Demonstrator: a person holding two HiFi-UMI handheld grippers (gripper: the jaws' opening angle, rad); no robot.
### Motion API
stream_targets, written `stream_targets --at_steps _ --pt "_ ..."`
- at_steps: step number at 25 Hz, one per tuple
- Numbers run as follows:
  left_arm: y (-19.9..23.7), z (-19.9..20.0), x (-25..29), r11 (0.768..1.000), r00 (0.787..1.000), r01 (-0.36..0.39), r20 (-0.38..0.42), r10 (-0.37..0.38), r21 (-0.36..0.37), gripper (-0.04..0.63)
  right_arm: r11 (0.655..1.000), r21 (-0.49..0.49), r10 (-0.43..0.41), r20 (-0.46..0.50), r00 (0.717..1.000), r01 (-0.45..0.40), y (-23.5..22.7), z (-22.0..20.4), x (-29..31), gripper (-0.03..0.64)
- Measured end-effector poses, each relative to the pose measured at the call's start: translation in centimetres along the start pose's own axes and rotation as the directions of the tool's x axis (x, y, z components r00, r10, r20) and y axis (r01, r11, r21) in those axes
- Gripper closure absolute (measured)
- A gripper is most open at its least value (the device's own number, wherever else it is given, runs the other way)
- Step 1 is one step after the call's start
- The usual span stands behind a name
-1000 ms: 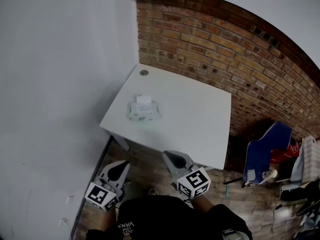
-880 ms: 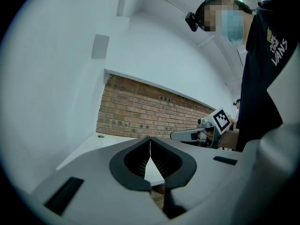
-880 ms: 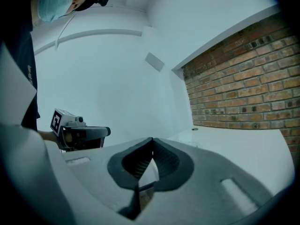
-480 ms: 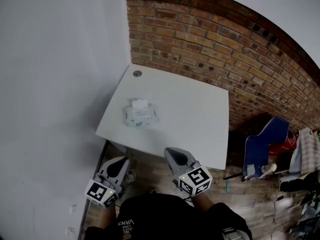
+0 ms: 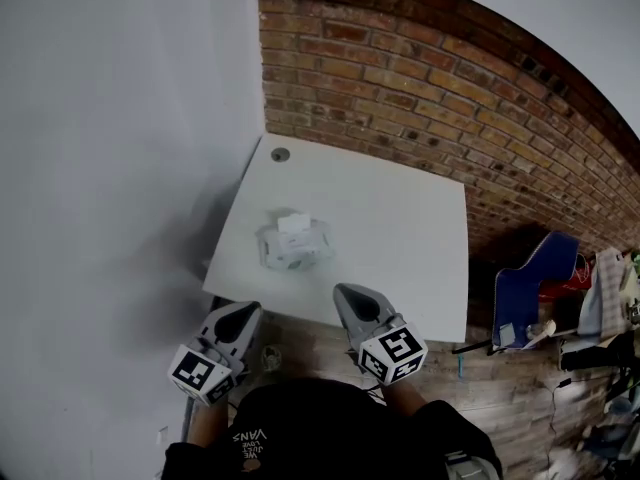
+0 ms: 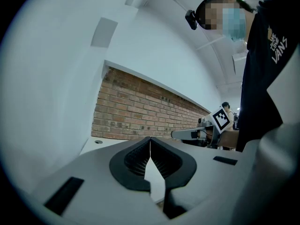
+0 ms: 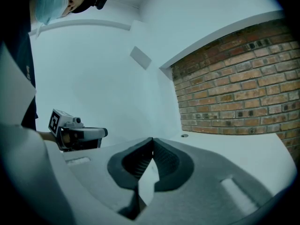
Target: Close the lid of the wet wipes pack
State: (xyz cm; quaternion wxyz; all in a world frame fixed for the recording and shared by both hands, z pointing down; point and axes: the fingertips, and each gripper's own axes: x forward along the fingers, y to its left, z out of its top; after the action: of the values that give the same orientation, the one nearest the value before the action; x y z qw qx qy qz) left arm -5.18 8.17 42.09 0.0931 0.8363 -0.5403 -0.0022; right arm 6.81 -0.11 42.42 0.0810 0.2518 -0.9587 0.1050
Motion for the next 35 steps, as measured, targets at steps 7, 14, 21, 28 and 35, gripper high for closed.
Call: stream_targets --at_steps 7,14,21,28,35 --pt "3.7 1.4 1.6 0.996 0.996 0.082 -0.031 -0.082 -0.020 0.595 0.998 0.018 -0.068 0.010 0.998 0.068 -0.5 1.0 3.5 0.618" --pt "6.7 1.1 2.7 0.987 0.986 0.159 -0.054 -0.160 -0.024 0.595 0.985 0.040 -0.166 0.019 0.986 0.165 -1.1 1.0 5.2 0.618" --pt "7.6 0.7 3.3 0.966 0.963 0.257 -0.085 -0.257 -0.020 0.595 0.967 0.059 -0.249 0.024 0.968 0.247 -1.1 0.5 6.1 0.618" --pt "9.5 -0.6 3.7 0.967 0.963 0.249 -0.086 -0.254 -0.060 0.595 0.960 0.050 -0.276 0.011 0.961 0.275 -1.2 0.2 7.1 0.618" --pt "10.4 -0.7 5.1 0.972 0.968 0.225 -0.094 -0.231 -0.069 0.595 0.968 0.036 -0.247 0.000 0.969 0.247 -2.4 0.4 8.6 0.618"
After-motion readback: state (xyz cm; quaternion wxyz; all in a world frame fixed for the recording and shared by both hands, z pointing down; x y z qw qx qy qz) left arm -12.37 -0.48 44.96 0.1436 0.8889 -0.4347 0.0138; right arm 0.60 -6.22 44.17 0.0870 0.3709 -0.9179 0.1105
